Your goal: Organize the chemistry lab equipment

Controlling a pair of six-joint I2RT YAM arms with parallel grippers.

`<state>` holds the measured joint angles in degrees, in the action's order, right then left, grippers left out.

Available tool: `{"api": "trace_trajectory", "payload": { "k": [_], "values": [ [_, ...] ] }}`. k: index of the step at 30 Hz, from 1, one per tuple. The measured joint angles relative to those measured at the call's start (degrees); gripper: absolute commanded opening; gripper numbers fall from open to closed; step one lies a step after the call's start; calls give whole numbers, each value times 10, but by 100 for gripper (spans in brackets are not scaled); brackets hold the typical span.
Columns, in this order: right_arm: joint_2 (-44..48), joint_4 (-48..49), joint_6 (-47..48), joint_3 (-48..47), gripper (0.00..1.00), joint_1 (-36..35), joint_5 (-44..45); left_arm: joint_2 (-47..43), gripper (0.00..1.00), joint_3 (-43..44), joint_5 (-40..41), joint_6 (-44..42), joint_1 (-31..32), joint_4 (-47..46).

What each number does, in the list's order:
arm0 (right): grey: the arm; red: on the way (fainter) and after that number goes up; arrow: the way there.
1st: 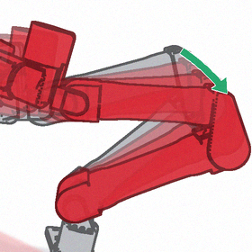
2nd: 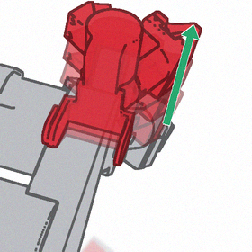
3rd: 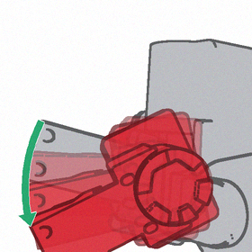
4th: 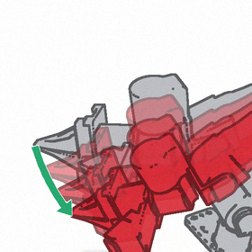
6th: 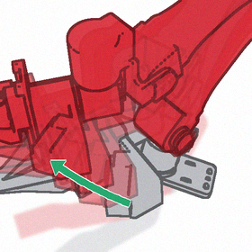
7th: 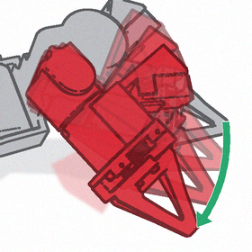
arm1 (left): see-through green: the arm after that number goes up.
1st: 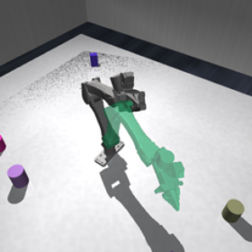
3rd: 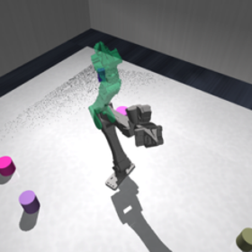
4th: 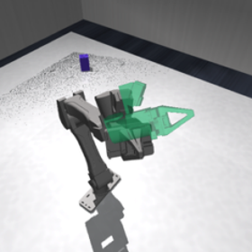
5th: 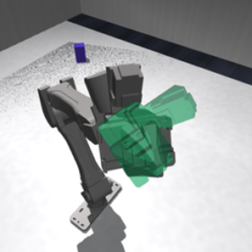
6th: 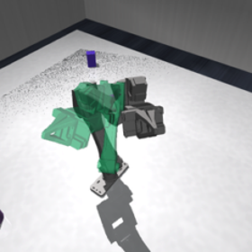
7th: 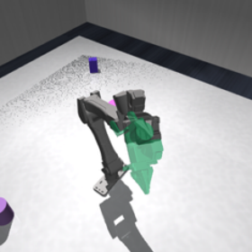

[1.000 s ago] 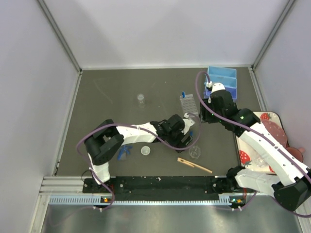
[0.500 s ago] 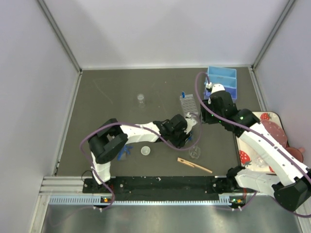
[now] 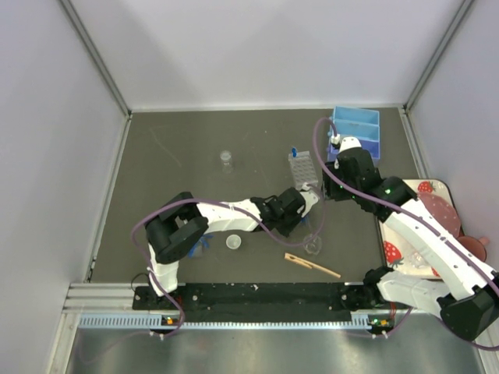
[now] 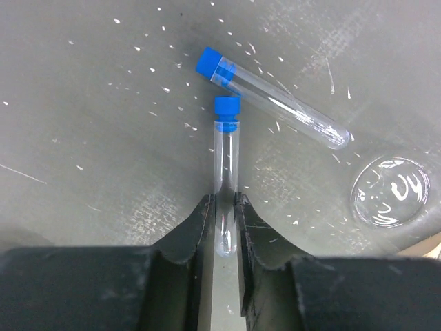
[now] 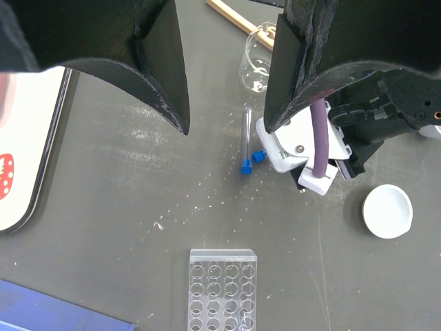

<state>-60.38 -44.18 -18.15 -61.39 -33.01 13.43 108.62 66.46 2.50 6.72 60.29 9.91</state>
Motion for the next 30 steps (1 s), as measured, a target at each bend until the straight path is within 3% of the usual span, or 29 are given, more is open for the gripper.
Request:
{"api": "trace_trajectory", "payload": {
  "k": [4, 13, 19, 30],
  "values": [
    [0, 0, 0, 0, 47, 0, 0, 2, 0, 5, 14, 6, 3, 6],
    [3, 0, -1, 4, 47, 0, 3, 6, 0, 22, 49, 6, 6, 36],
    [3, 4, -10, 4, 48, 0, 4, -4, 0, 40, 81, 6, 5, 113],
    [3, 33, -29, 4, 49, -2, 4, -111, 0, 75, 113, 7, 5, 219]
  ]
}}
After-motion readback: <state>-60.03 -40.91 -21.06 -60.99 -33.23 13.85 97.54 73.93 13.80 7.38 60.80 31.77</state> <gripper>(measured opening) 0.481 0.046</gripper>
